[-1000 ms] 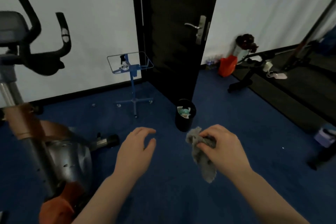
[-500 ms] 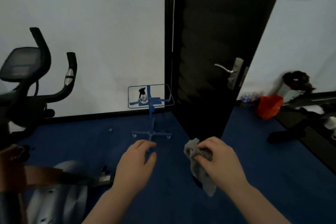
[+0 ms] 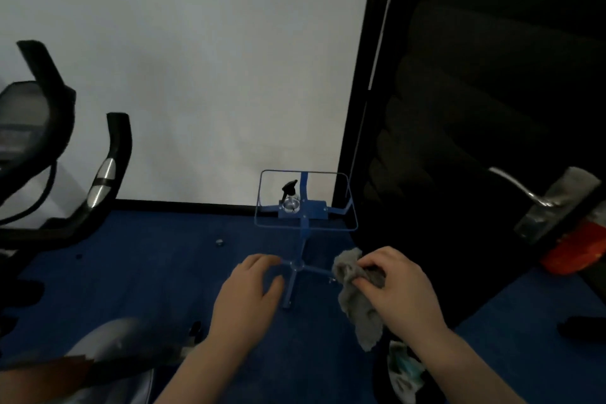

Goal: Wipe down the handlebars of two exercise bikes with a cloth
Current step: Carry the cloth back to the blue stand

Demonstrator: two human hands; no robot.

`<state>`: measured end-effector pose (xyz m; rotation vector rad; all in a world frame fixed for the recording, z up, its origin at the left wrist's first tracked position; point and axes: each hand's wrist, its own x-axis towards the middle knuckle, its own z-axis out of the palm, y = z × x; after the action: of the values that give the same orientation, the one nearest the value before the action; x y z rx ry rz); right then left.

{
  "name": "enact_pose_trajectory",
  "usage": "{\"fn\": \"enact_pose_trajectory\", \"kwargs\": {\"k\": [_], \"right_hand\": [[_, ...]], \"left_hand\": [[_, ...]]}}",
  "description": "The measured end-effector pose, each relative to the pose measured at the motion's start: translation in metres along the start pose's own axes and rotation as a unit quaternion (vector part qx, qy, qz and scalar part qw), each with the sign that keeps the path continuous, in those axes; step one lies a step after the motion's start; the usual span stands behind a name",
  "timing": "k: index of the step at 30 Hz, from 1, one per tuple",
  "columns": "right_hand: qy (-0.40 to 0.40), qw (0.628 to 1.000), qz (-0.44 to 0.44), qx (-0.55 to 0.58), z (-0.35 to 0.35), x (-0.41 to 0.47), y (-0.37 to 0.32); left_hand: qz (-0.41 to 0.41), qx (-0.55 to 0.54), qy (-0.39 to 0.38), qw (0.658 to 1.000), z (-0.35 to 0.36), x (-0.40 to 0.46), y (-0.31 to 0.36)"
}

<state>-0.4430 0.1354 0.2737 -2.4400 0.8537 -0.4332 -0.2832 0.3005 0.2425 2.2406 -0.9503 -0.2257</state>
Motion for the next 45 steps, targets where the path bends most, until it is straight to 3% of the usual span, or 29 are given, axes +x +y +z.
{"fn": "enact_pose_trajectory", "kwargs": {"k": [15, 24, 29, 36, 45], "right_hand": [[-0.022, 0.999, 0.048, 0.008, 0.056, 0.233, 0.060], [-0.099, 0.989, 0.106, 0.000, 0.108, 0.372, 0.123], [-0.122, 0.984, 0.127, 0.021, 0.150, 0.433, 0.143], [-0.115, 0.974, 0.190, 0.036, 0.228, 0.482, 0.172], [-0.236, 0.930, 0.282, 0.001, 0.315, 0.479, 0.210]], "left_hand": [[-0.017, -0.012, -0.029, 0.999, 0.049, 0.232, -0.024], [-0.059, 0.011, -0.054, 0.997, 0.103, 0.364, -0.033], [-0.143, -0.025, -0.033, 0.989, 0.126, 0.405, -0.058], [-0.189, -0.024, -0.053, 0.980, 0.155, 0.436, -0.105], [-0.216, -0.017, -0.078, 0.973, 0.175, 0.462, -0.150]]}}
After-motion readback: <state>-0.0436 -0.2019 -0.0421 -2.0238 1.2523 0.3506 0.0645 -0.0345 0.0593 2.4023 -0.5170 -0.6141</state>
